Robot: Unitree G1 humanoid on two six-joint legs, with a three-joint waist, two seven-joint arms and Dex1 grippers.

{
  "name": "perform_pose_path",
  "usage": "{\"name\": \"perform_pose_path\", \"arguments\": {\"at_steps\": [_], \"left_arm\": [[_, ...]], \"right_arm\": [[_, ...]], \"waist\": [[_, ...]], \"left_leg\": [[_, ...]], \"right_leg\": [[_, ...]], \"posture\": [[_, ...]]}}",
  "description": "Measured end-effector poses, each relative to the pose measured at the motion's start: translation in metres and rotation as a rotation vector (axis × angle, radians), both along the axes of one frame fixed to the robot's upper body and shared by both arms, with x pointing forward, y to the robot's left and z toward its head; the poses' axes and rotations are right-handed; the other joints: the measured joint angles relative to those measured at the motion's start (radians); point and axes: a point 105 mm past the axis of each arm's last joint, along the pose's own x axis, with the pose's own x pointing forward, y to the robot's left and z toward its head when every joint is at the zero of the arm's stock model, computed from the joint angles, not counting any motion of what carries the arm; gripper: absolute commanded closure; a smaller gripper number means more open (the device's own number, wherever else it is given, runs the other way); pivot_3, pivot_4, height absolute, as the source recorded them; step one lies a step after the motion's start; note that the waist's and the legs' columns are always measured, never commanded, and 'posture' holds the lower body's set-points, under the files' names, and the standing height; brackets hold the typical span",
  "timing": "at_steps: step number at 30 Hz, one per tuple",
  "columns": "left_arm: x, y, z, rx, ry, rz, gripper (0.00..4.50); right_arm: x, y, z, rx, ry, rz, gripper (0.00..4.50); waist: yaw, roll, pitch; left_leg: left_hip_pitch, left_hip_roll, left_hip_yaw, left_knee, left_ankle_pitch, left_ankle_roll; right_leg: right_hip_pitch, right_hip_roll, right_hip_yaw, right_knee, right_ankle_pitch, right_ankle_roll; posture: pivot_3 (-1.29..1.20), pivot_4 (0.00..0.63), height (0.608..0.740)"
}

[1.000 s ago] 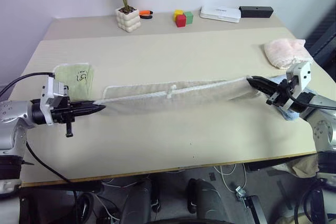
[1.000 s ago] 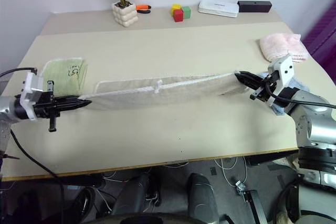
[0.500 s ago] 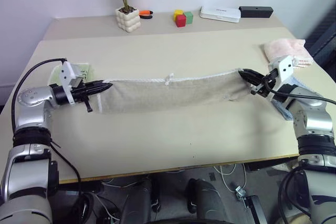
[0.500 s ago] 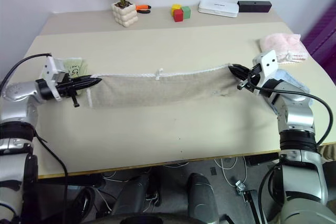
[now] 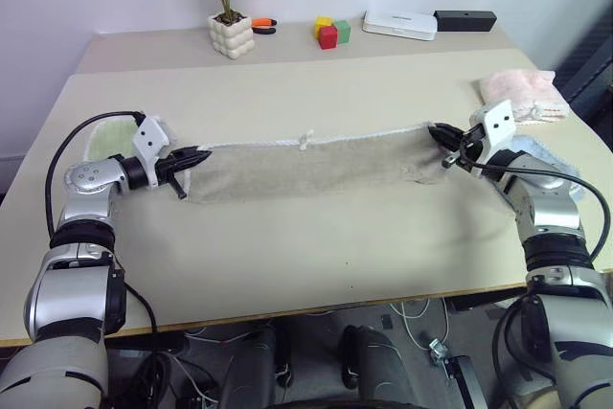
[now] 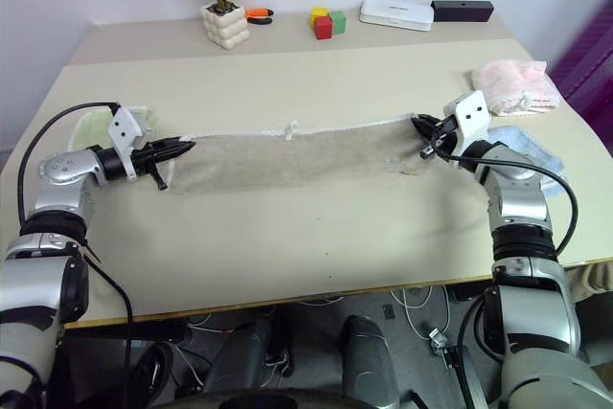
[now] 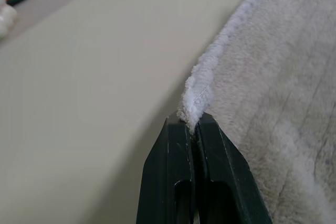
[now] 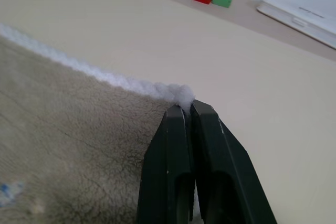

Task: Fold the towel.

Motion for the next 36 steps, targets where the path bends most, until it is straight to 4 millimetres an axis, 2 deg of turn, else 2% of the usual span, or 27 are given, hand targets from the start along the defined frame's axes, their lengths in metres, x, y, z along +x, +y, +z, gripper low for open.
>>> {"name": "perform_pose_path", "arguments": {"at_steps": [2,5,7,12,14,15,16,17,21,23,24,28,31,36], "left_arm": [[0.000,0.000,-0.004,0.016,0.015,-0.001,4.50],[0.001,0.000,-0.007,0.023,0.044,0.009,3.57],[0.002,0.001,-0.007,0.033,0.036,0.026,2.62],[0.007,-0.002,-0.003,0.019,0.011,0.041,0.04],[0.010,-0.005,0.005,-0.041,0.005,0.050,0.04],[0.013,-0.006,0.011,-0.085,-0.001,0.054,0.18],[0.014,-0.007,0.018,-0.121,-0.007,0.052,0.64],[0.015,-0.007,0.022,-0.145,-0.012,0.050,0.94],[0.015,-0.015,0.039,-0.233,-0.046,0.011,2.96],[0.016,-0.019,0.046,-0.256,-0.055,0.000,4.02],[0.016,-0.020,0.050,-0.281,-0.061,0.001,4.44],[0.021,-0.048,0.062,-0.431,-0.097,-0.014,4.44],[0.022,-0.072,0.059,-0.533,-0.088,0.011,4.44],[0.022,-0.090,0.042,-0.629,-0.028,0.096,4.44]], "right_arm": [[0.000,0.000,-0.002,-0.011,0.002,0.000,4.45],[0.001,-0.002,-0.006,-0.017,0.018,-0.014,3.56],[0.001,-0.004,-0.010,-0.011,0.036,-0.024,2.66],[0.002,-0.006,-0.011,-0.010,0.038,-0.043,0.03],[0.004,-0.007,-0.009,-0.018,0.027,-0.053,0.03],[0.004,-0.007,-0.007,-0.024,0.014,-0.062,0.17],[0.005,-0.008,-0.005,-0.021,0.004,-0.072,0.66],[0.006,-0.009,-0.003,-0.017,-0.002,-0.078,0.95],[0.009,-0.016,0.016,0.044,-0.065,-0.123,2.99],[0.009,-0.014,0.024,0.071,-0.096,-0.118,4.06],[0.009,-0.010,0.029,0.093,-0.109,-0.110,4.46],[0.005,0.026,0.042,0.161,-0.162,-0.024,4.46],[0.003,0.053,0.030,0.211,-0.128,0.000,4.46],[0.006,0.064,0.005,0.279,-0.058,-0.083,4.46]], "waist": [[0.002,0.000,0.000],[0.001,0.000,0.000],[0.000,0.000,0.000],[0.000,0.000,0.000],[0.002,0.000,0.000],[0.002,0.000,0.000],[0.001,0.000,0.000],[0.000,0.000,0.000],[-0.001,0.000,0.000],[-0.001,0.000,0.000],[-0.002,0.000,0.000],[0.002,0.000,0.000],[0.003,0.000,0.000],[0.001,0.000,0.000]], "left_leg": [[0.000,0.000,0.000,0.000,0.000,0.000],[0.000,0.000,0.000,0.000,0.000,0.000],[0.000,0.000,0.000,0.000,0.000,0.000],[0.000,0.000,0.000,0.000,0.000,0.000],[0.000,0.000,0.000,0.000,0.000,0.000],[0.000,0.000,0.000,0.000,0.000,0.000],[0.000,0.000,0.000,0.000,0.000,0.000],[0.000,0.000,0.000,0.000,0.000,0.000],[0.000,0.000,0.000,0.000,0.000,0.000],[0.000,0.000,0.000,0.000,0.000,0.000],[0.000,0.000,0.000,0.000,0.000,0.000],[0.001,0.000,-0.001,0.001,0.000,0.000],[0.002,0.000,-0.001,0.001,0.000,0.000],[0.003,0.000,-0.001,0.001,0.000,0.000]], "right_leg": [[0.000,0.000,0.000,0.000,0.000,0.000],[0.000,0.000,0.000,0.000,0.000,0.000],[0.000,0.000,0.000,0.000,0.000,0.000],[0.000,0.000,0.000,0.000,0.000,0.000],[0.000,0.000,0.000,0.000,0.000,0.000],[0.000,0.000,0.000,0.000,0.000,0.000],[0.000,0.000,0.000,0.000,0.000,0.000],[0.000,0.000,0.000,0.000,0.000,0.000],[0.000,0.000,0.000,0.000,0.000,0.000],[0.001,0.000,0.000,0.000,0.000,0.000],[0.001,0.000,0.000,0.000,0.000,0.000],[0.002,0.000,0.000,0.001,0.000,0.000],[0.003,0.000,0.000,0.001,0.000,0.001],[0.004,0.001,0.000,0.001,0.000,0.001]], "posture": [[0.00,0.150,0.740],[0.00,0.150,0.740],[0.00,0.150,0.740],[0.00,0.150,0.740],[0.00,0.150,0.740],[0.00,0.150,0.740],[0.00,0.150,0.740],[0.00,0.150,0.740],[0.00,0.150,0.740],[0.00,0.150,0.740],[0.00,0.150,0.740],[0.00,0.150,0.740],[0.00,0.150,0.740],[0.00,0.150,0.740]]}}
